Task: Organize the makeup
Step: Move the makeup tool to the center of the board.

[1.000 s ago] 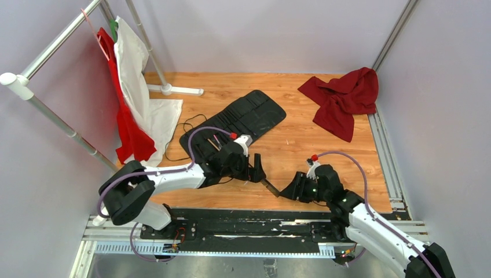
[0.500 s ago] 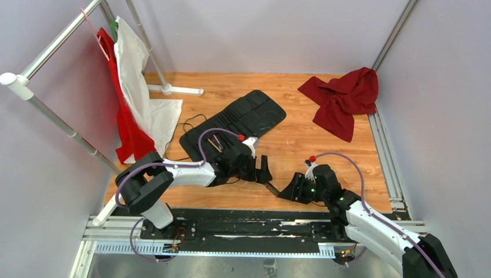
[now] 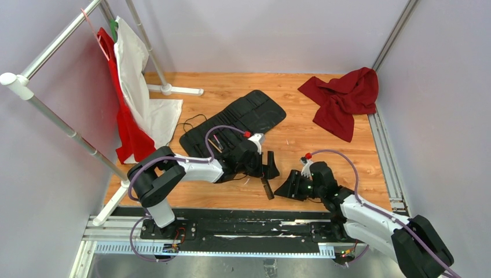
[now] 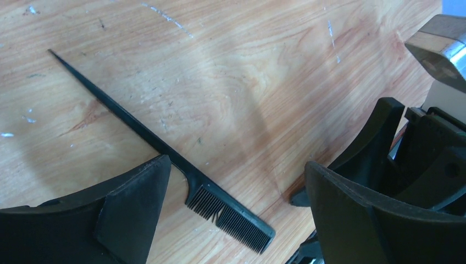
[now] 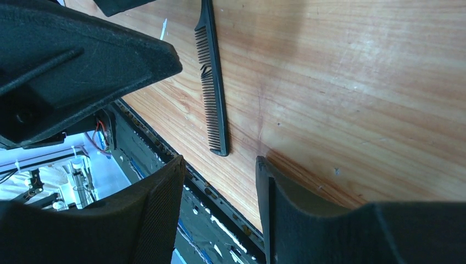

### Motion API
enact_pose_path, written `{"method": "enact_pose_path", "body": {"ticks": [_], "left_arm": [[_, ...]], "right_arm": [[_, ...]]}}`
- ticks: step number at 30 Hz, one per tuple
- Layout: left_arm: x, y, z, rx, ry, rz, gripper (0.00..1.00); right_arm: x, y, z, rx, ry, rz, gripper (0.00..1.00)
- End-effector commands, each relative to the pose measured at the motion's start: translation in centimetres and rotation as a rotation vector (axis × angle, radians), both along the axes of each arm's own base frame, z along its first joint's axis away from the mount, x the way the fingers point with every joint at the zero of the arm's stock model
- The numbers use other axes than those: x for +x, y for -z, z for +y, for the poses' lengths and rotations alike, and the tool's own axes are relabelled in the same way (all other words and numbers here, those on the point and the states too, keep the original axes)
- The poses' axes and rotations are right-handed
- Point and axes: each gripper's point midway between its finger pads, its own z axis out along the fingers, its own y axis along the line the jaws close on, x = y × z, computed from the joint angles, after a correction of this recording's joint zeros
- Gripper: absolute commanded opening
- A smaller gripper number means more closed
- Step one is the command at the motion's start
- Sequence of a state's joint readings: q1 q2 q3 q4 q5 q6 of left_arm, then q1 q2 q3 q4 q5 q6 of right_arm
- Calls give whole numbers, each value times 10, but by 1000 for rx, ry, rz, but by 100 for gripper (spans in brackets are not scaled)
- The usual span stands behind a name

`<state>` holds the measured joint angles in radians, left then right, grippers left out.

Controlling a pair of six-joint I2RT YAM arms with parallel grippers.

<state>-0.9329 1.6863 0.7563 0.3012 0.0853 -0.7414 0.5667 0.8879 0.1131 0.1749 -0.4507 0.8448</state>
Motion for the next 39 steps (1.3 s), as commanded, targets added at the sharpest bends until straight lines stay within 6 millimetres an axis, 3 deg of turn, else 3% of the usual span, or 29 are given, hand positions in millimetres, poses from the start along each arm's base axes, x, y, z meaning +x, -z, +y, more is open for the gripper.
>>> {"method": "enact_pose_path", "body": {"ticks": [1,12,19,23,27,39], "left_arm": [[1,7,-8,8,4,9,98],[22,-6,-15,-14,-24,-29,98],[51,-36,21,-73,-92,-62,98],[57,-57,40,-134,-102,-85,98],[46,-75,43,-213,-57,-87,98],[-2,-103,38,-540,105,-33,98]], "right_arm": [[2,14,-8,-58,8,11,51],[9,13,-4,-61,4,-3,51],[17,-2,-3,-58,0,-53,54],[20,-7,-3,-55,-1,-71,58],[23,-10,-1,-45,-9,-78,59],[32,-10,9,-7,-19,-67,59]]}}
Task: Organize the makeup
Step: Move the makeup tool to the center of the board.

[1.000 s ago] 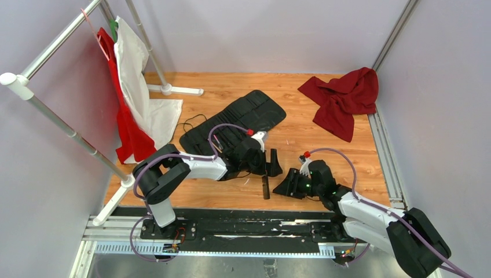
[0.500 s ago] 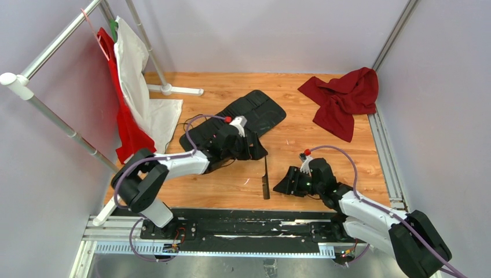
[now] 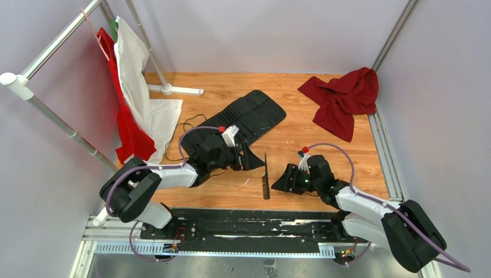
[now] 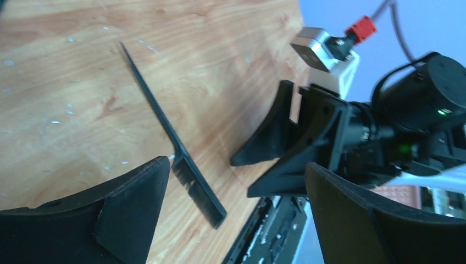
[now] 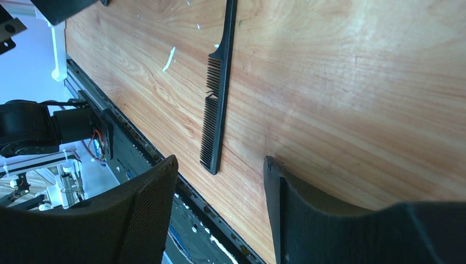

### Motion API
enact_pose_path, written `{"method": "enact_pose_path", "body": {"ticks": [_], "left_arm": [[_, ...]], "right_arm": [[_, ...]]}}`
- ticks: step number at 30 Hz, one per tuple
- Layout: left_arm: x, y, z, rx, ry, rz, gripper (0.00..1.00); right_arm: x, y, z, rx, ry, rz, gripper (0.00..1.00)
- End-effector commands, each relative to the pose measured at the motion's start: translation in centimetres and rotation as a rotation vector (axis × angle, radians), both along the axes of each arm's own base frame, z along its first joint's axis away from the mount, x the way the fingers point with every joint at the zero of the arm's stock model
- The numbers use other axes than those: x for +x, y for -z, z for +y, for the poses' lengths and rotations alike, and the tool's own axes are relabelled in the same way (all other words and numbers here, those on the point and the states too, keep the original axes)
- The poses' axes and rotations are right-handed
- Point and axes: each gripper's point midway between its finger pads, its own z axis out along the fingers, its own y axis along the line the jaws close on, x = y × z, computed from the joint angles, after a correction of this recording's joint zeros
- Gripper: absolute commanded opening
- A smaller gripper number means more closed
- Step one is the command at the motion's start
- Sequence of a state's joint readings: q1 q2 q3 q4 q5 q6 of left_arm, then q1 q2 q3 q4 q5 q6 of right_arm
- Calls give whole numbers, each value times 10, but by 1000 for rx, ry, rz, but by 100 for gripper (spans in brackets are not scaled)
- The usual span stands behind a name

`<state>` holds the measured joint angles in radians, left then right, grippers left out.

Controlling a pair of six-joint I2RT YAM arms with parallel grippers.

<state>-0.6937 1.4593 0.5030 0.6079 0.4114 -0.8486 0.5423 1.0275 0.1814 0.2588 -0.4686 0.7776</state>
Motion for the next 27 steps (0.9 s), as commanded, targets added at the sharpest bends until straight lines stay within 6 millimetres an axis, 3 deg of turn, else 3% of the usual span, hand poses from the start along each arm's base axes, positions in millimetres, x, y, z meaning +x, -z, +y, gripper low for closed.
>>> {"method": "enact_pose_path", "body": {"ticks": [1,6,16,27], "left_arm": [[-16,-41,-10,-203,106,-55,98],[-31,-40,-10,-256,164,-43,98],[-52,-3,2,-200,187,48,98],[-65,16,6,-127,217,74,98]], "right_arm": [[12,-3,1,4,10,-14,59],[16,1,6,5,-3,0,59],[24,5,19,21,-47,41,59],[29,9,26,33,-62,60,58]]}}
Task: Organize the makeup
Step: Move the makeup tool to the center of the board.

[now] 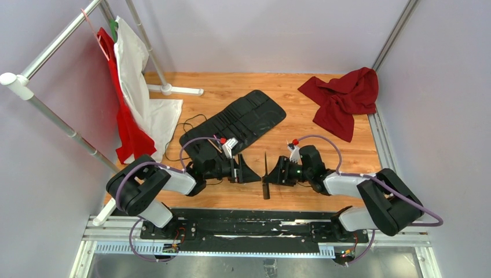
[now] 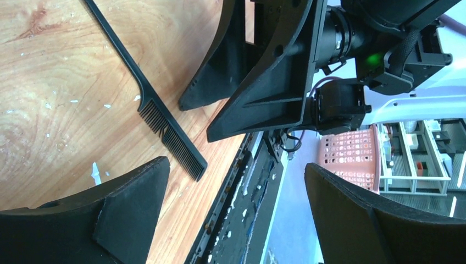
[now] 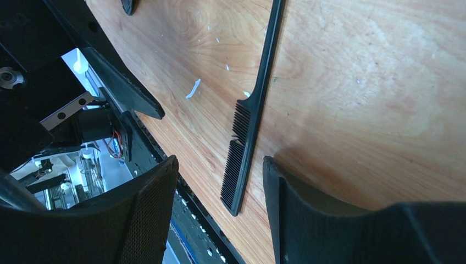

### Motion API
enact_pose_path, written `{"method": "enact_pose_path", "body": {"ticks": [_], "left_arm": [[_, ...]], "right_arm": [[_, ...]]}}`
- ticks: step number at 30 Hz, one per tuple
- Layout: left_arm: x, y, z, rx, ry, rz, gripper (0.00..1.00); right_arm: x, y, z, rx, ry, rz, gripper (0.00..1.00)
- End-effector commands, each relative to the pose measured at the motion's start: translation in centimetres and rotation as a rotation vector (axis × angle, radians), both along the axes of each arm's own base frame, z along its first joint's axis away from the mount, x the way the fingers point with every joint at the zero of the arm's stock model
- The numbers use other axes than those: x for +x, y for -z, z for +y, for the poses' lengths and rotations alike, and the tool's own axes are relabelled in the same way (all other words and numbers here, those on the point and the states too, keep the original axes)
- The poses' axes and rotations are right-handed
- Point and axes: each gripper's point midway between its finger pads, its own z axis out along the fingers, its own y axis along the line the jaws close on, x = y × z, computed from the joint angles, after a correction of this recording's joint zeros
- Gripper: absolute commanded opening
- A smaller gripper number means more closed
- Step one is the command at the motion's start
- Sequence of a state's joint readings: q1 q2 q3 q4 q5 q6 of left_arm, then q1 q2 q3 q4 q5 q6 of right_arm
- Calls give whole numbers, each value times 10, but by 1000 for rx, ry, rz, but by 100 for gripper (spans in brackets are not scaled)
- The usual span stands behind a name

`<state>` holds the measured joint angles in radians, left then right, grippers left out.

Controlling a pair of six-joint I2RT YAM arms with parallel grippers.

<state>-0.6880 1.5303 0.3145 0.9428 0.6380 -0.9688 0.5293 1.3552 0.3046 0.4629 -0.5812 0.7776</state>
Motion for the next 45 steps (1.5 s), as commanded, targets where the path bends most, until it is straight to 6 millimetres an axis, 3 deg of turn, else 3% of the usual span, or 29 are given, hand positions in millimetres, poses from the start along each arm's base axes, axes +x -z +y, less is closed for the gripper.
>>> {"method": "enact_pose_path", "body": {"ticks": [1,18,45], "left_arm": [[-10,3,-1,13,42,-23,98],[-27,26,-20,60,90,5,98],[-27,45,-44,53,121,49,98]], "right_arm": [[2,10,-4,-28,11,25,58],[5,15,0,-23,2,41,58],[7,19,5,-8,-9,58,58]]}}
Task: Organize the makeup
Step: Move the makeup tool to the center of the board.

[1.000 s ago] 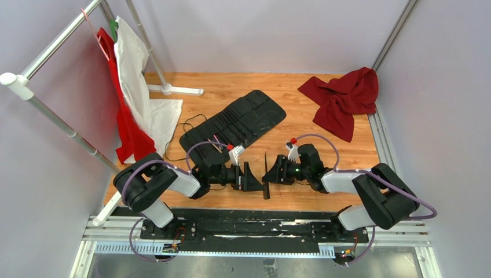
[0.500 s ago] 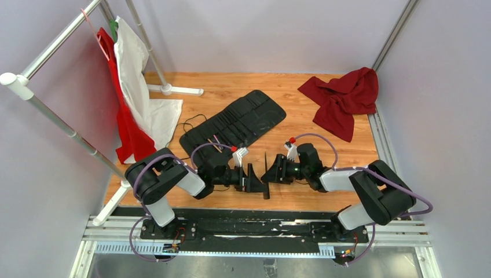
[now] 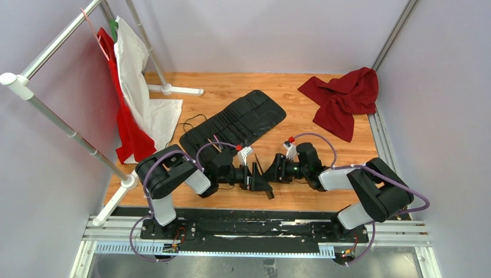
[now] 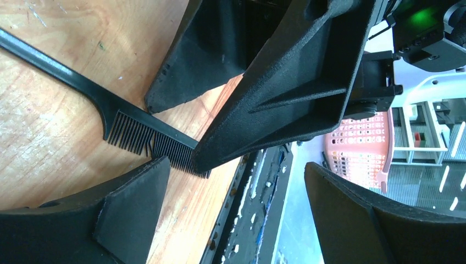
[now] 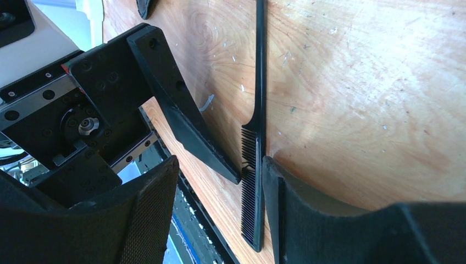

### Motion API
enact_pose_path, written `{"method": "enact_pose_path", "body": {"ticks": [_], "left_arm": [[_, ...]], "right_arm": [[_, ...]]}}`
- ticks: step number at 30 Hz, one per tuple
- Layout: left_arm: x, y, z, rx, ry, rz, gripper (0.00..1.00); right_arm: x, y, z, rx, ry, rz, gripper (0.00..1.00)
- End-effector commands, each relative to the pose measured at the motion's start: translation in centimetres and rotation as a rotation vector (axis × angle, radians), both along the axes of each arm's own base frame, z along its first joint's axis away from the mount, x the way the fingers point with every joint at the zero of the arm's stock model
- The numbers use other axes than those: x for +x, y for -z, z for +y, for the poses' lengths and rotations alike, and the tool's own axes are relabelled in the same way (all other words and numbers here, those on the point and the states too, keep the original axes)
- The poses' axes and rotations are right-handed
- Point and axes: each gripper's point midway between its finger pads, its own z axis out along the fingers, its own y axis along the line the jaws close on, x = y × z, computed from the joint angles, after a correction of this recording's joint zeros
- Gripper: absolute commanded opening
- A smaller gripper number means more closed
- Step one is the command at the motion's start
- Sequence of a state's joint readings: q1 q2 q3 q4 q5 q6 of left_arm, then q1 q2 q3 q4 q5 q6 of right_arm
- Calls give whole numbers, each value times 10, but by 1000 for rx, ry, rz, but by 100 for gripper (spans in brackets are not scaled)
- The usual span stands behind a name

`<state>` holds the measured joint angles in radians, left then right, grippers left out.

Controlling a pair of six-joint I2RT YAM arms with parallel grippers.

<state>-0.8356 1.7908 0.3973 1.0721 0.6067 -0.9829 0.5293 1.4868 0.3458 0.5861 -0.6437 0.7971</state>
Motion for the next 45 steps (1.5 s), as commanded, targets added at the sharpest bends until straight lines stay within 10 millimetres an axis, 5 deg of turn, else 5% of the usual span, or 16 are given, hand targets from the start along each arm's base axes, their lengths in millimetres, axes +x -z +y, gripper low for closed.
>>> {"method": "enact_pose_path", "body": {"ticks": [1,31,38,45], "left_arm": [[-2,8,-3,16,7,7,98],[4,18,-9,39,1,19,98],[8,20,-9,77,3,-5,98],[13,21,-13,87,1,-5,98]], "right_arm": [[-3,19,-10,-64,29,50,58],[-2,17,0,-51,7,52,58],[16,8,2,-81,4,18,58],[55,-14,-12,-114,56,-54,58]]}}
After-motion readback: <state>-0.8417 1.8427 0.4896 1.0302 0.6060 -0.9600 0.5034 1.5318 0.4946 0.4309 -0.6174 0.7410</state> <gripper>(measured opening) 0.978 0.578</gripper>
